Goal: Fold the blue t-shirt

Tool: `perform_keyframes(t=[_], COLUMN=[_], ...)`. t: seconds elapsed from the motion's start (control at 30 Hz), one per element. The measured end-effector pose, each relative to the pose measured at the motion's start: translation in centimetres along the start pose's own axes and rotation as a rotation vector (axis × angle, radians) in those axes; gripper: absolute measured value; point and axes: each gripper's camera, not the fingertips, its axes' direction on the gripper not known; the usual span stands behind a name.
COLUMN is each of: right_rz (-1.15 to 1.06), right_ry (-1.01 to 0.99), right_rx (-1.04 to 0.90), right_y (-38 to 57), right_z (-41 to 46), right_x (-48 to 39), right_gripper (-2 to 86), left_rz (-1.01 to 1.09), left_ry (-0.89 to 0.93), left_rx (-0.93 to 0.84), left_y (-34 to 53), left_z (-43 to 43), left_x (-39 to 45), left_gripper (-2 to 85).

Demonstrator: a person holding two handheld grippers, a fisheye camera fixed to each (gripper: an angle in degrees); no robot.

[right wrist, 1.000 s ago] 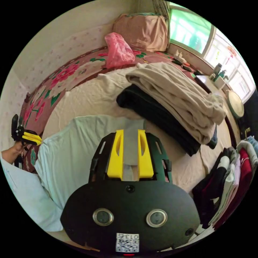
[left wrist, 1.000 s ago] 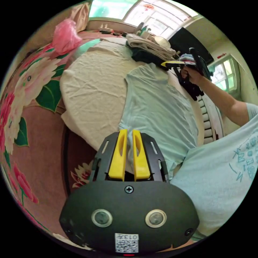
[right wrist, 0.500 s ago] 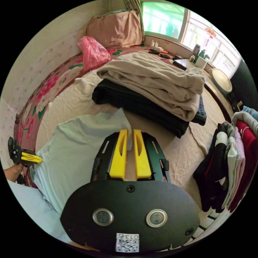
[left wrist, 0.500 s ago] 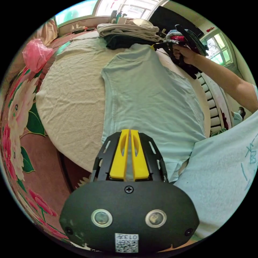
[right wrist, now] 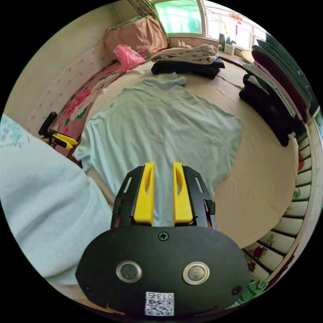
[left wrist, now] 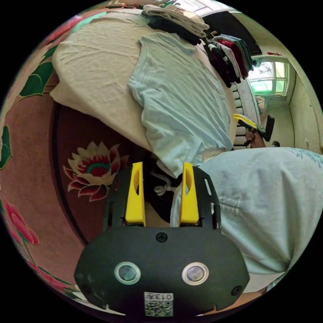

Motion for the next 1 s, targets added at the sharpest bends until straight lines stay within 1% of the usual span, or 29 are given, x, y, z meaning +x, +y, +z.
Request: perform_keyframes(t=[0.1,0.27,0.3,0.37,0.4,0.5,0.63,0.67,0.73,0.8,0.83,0.93,0.97,1.0], right_rz=[-0.016,-0.056,-0.067,-0.07,-0.055,0.011,0.148,0.183,0.232,0.273,0.276,0.278,0.289,0.305], right_ry=[0.075,0.127,0.141,0.177,0.205,0.236,0.12,0.097,0.088,-0.019,-0.042,-0.057,-0.074,-0.094], right_rx=[-0.069,-0.173,-0.182,-0.2,-0.196,-0.171,-0.128,-0.105,-0.107,-0.089,-0.084,-0.189,-0.147,-0.164], right_y=[4.0,6.3,6.3,5.9,5.5,4.1,2.3,1.4,-0.1,-1.4,-1.6,-1.7,-1.6,-1.9], right_z=[-1.4,-2.4,-2.5,-2.5,-2.7,-3.6,-4.6,-5.1,-5.9,-7.3,-7.6,-6.9,-7.4,-7.7], right_x=[-4.2,-8.5,-9.2,-9.9,-10.1,-10.0,-8.9,-8.7,-8.3,-7.9,-7.9,-8.5,-8.7,-8.9], right_gripper=[8.3,8.3,8.3,8.3,8.3,8.1,6.9,4.7,2.5,1.4,1.2,0.8,0.8,0.9], left_rz=[0.013,0.013,0.01,-0.023,-0.021,0.008,0.071,0.079,0.089,0.093,0.08,0.011,-0.002,-0.006], left_ry=[0.071,0.194,0.203,0.273,0.295,0.406,0.552,0.587,0.577,0.563,0.554,0.525,0.544,0.543], left_rx=[-0.042,-0.088,-0.092,-0.124,-0.129,-0.148,-0.116,-0.107,-0.097,-0.109,-0.12,-0.164,-0.192,-0.205], left_y=[-0.4,-3.0,-3.3,-4.3,-4.4,-4.9,-5.3,-5.4,-5.6,-5.7,-5.7,-5.9,-5.9,-6.0], left_z=[1.4,3.2,3.3,3.7,3.7,3.0,-0.3,-1.3,-2.9,-3.9,-4.2,-2.8,-1.9,-1.5], left_x=[-0.5,-2.2,-2.4,-3.6,-3.8,-4.2,-5.0,-5.5,-6.4,-7.2,-7.8,-9.6,-9.9,-10.0], left_gripper=[16.4,15.8,14.3,6.7,4.4,3.4,2.8,2.7,2.5,2.4,2.3,2.3,2.4,2.4])
